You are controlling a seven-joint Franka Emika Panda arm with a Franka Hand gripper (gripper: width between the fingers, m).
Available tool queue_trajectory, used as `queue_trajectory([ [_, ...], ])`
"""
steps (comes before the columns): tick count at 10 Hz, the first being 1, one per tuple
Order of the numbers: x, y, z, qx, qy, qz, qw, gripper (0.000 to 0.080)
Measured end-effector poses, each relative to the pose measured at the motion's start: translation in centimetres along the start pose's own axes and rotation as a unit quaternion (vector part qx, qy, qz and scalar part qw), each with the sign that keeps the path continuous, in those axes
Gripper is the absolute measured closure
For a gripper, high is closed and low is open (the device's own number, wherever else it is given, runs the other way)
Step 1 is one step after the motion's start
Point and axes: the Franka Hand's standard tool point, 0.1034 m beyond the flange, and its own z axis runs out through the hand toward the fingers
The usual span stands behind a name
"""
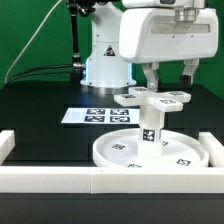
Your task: Assemble round table
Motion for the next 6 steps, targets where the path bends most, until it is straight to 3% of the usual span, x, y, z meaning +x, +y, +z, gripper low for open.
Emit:
queue_trajectory([
  [4, -0.17, 0.44, 0.08, -0.009, -0.013, -0.167, 0.986, 0.0150],
  [6, -0.32, 0.71, 0.18, -0.008, -0.018, -0.228, 0.973, 0.0150],
])
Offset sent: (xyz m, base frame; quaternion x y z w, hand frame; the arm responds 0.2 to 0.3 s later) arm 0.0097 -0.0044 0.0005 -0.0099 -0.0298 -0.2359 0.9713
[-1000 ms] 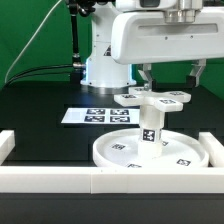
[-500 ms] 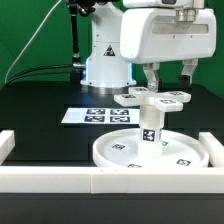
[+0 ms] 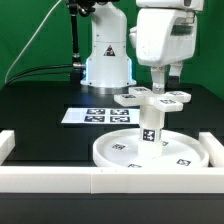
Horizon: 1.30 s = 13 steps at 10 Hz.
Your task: Assemble round table
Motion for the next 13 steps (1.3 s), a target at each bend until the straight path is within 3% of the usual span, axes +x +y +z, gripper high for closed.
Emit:
queue_trajectory([
  [4, -0.2, 0.1, 0.1, -0.001, -0.002, -0.020, 1.000, 0.0150],
  [9, -2.1, 0.9, 0.7, 0.002, -0.008, 0.006, 1.000, 0.0150],
  [13, -1.9, 0.4, 1.6, 0.008, -0.012, 0.034, 0.999, 0.0150],
])
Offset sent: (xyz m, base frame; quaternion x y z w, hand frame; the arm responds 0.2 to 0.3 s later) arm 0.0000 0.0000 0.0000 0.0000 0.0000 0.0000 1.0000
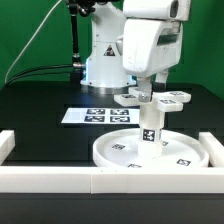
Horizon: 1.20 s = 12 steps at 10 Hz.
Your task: Assemble round table
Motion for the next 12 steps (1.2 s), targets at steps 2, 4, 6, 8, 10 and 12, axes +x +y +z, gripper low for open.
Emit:
queue_trajectory([
  [2, -0.17, -0.08, 0.40, 0.002, -0.002, 0.004, 1.000, 0.0150],
  [4, -0.32, -0.03, 0.46, 0.002, -0.002, 0.006, 1.000, 0.0261],
  [6, -0.34, -0.02, 0.47, 0.002, -0.002, 0.006, 1.000, 0.0360],
  [8, -0.34, -0.02, 0.47, 0.002, -0.002, 0.023, 1.000, 0.0360],
  [10, -0.33, -0.04, 0.48, 0.002, -0.002, 0.065, 0.998, 0.0359],
  [12, -0.49, -0.01, 0.53, 0.007, 0.002, 0.191, 0.982, 0.0359],
])
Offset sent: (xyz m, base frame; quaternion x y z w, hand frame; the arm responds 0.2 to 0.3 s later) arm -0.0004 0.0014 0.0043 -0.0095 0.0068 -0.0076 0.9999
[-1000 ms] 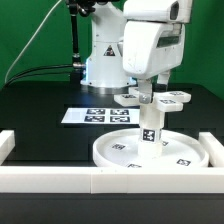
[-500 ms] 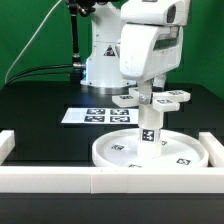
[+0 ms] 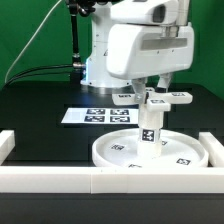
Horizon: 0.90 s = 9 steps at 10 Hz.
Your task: Assemble round table
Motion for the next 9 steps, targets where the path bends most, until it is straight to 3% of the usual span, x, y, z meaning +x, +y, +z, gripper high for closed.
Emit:
queue_trajectory([
  [3, -0.19, 0.06, 0.07, 0.005, 0.007, 0.180, 0.984, 0.0357],
  [4, -0.13, -0.24, 0.11, 0.012, 0.010, 0.272, 0.962, 0.0357],
  [6, 0.12, -0.51, 0.10, 0.006, 0.023, 0.369, 0.929, 0.0357],
  [7, 0.11, -0.47, 0.08, 0.008, 0.023, 0.385, 0.923, 0.0357],
  [9, 0.10, -0.46, 0.09, 0.014, 0.023, 0.461, 0.887, 0.0357],
])
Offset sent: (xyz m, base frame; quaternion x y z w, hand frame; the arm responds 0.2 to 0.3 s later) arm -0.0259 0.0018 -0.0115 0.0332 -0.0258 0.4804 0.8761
